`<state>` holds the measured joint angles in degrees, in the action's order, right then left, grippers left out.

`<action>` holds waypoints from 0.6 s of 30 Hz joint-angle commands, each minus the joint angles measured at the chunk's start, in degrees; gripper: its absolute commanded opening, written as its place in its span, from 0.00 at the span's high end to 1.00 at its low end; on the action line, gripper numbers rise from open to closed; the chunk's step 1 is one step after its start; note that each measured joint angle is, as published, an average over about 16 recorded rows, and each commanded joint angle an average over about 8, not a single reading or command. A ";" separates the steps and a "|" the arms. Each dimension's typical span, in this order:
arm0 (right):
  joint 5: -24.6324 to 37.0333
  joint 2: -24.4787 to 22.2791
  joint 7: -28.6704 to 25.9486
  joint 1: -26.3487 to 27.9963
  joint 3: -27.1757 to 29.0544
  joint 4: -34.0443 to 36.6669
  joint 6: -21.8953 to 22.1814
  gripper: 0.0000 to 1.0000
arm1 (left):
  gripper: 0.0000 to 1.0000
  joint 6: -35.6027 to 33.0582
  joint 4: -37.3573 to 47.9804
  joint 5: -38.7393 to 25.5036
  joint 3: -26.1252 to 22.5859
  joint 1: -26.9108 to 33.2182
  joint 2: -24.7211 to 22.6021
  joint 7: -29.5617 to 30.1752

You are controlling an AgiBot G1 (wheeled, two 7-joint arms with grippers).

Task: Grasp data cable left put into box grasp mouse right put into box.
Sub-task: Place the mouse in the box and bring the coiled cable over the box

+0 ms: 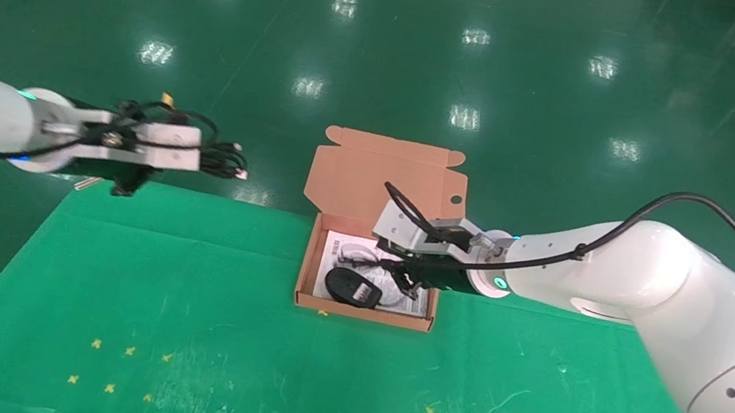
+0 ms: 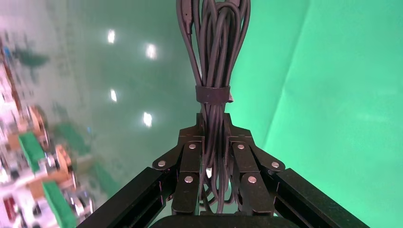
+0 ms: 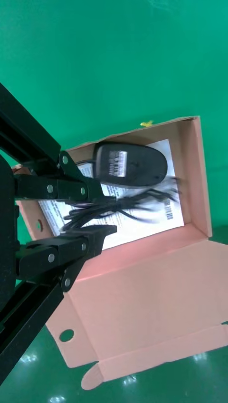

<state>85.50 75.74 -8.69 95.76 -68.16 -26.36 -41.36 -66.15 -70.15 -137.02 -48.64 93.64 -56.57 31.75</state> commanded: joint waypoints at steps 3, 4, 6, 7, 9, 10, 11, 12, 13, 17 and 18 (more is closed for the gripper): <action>-0.18 -1.28 -0.19 0.27 0.01 -0.76 -0.38 0.00 | 1.00 3.12 2.93 2.10 -0.48 -0.80 -2.11 -3.51; -0.18 -1.78 -0.12 0.44 0.06 -0.82 -0.46 0.00 | 1.00 4.43 4.26 2.95 -0.60 -1.08 -2.92 -5.00; -0.17 -2.93 0.05 0.89 0.18 -0.97 -0.61 0.00 | 1.00 7.32 7.31 4.60 -0.84 -1.68 -4.77 -8.03; -0.16 -3.61 0.15 1.16 0.25 -1.09 -0.68 0.00 | 1.00 8.94 9.04 5.36 -0.97 -2.01 -5.87 -9.61; -0.14 -5.09 0.34 1.75 0.41 -1.42 -0.85 0.00 | 1.00 12.35 12.73 6.55 -1.28 -2.66 -8.28 -12.69; -0.13 -5.90 0.41 2.07 0.50 -1.67 -0.97 0.00 | 1.00 14.11 14.69 7.06 -1.45 -2.94 -9.60 -14.26; -0.13 -6.77 0.46 2.40 0.59 -1.99 -1.12 0.00 | 1.00 15.90 16.79 7.57 -1.61 -3.19 -10.99 -15.86; -0.12 -7.72 0.48 2.73 0.67 -2.38 -1.30 0.00 | 1.00 17.60 19.00 8.13 -1.76 -3.41 -12.42 -17.42; -0.10 -8.69 0.49 3.04 0.75 -2.83 -1.49 0.00 | 1.00 19.20 21.17 8.70 -1.88 -3.56 -13.82 -18.95; 0.11 -13.02 0.03 4.06 0.95 -5.26 -2.30 0.00 | 1.00 24.62 29.33 11.90 -2.24 -3.82 -18.69 -25.31; 0.22 -14.13 -0.21 4.25 0.97 -5.97 -2.49 0.00 | 1.00 25.64 30.88 13.01 -2.34 -3.85 -19.55 -26.83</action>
<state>85.90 61.69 -9.25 99.85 -67.30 -32.58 -43.70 -41.46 -41.21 -123.07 -51.34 89.68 -74.89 5.39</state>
